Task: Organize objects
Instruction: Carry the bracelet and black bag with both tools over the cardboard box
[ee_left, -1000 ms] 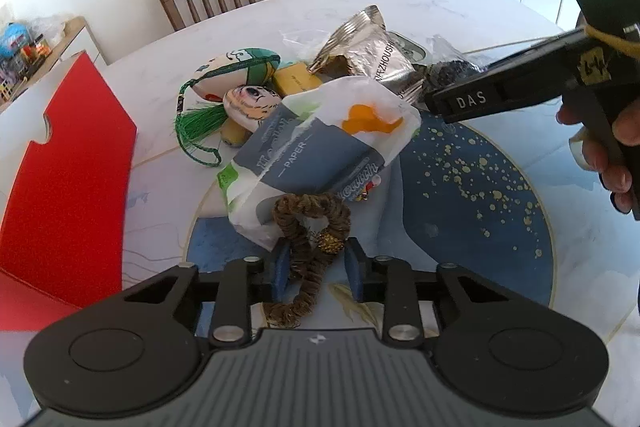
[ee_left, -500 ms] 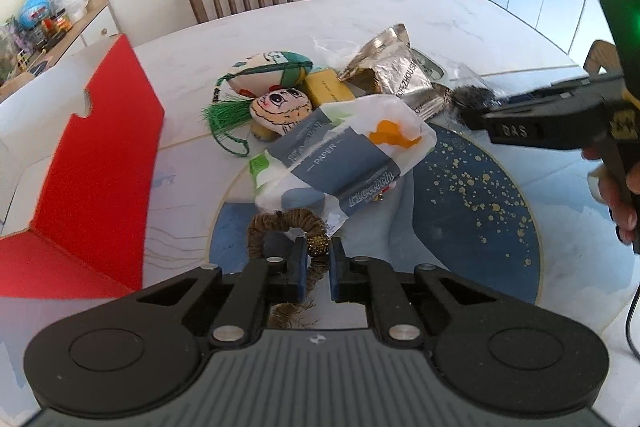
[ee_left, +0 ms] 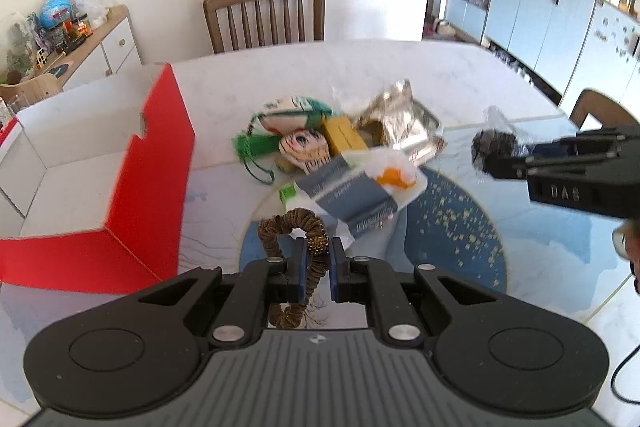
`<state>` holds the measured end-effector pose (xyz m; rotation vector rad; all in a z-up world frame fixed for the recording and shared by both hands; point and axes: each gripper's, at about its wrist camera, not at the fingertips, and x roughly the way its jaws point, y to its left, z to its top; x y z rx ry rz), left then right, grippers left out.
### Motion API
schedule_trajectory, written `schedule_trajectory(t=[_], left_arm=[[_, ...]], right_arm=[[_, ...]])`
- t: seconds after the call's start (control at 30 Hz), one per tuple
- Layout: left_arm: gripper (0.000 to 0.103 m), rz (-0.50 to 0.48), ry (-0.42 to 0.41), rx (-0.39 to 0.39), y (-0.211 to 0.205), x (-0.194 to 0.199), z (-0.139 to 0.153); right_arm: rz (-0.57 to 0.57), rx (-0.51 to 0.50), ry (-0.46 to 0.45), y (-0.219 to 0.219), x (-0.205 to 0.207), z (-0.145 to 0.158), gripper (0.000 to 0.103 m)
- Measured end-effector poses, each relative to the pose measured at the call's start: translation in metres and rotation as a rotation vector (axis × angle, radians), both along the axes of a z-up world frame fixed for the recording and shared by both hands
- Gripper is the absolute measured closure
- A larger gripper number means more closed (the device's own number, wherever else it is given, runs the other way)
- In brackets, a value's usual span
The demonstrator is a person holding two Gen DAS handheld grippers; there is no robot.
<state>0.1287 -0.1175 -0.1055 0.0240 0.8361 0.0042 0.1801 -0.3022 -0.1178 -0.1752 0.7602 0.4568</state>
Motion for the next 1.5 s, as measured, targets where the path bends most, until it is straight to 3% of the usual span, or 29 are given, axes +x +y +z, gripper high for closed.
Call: schedule_trajectory(t=[0.5, 0.73, 1.17, 1.5], left_arm=[[0.093, -0.06, -0.121, -0.054, 0.069, -0.018, 0.057], [0.093, -0.066, -0.138, -0.027, 0.119, -0.026, 0.069], [0.093, -0.012, -0.13, 0.019, 0.215, -0.028, 0.071], [0.093, 0.007, -0.069, 0.048, 0.275, 0.007, 0.056]], right_arm=[[0.103, 0.024, -0.06, 0.078, -0.049, 0.067, 0.077], [0.146, 0.043, -0.076, 0.136, -0.06, 0.082, 0.077], [0.222, 0.043, -0.073, 0.242, -0.055, 0.086, 0.077], [0.279, -0.028, -0.052, 0.304, -0.033, 0.066, 0.077]])
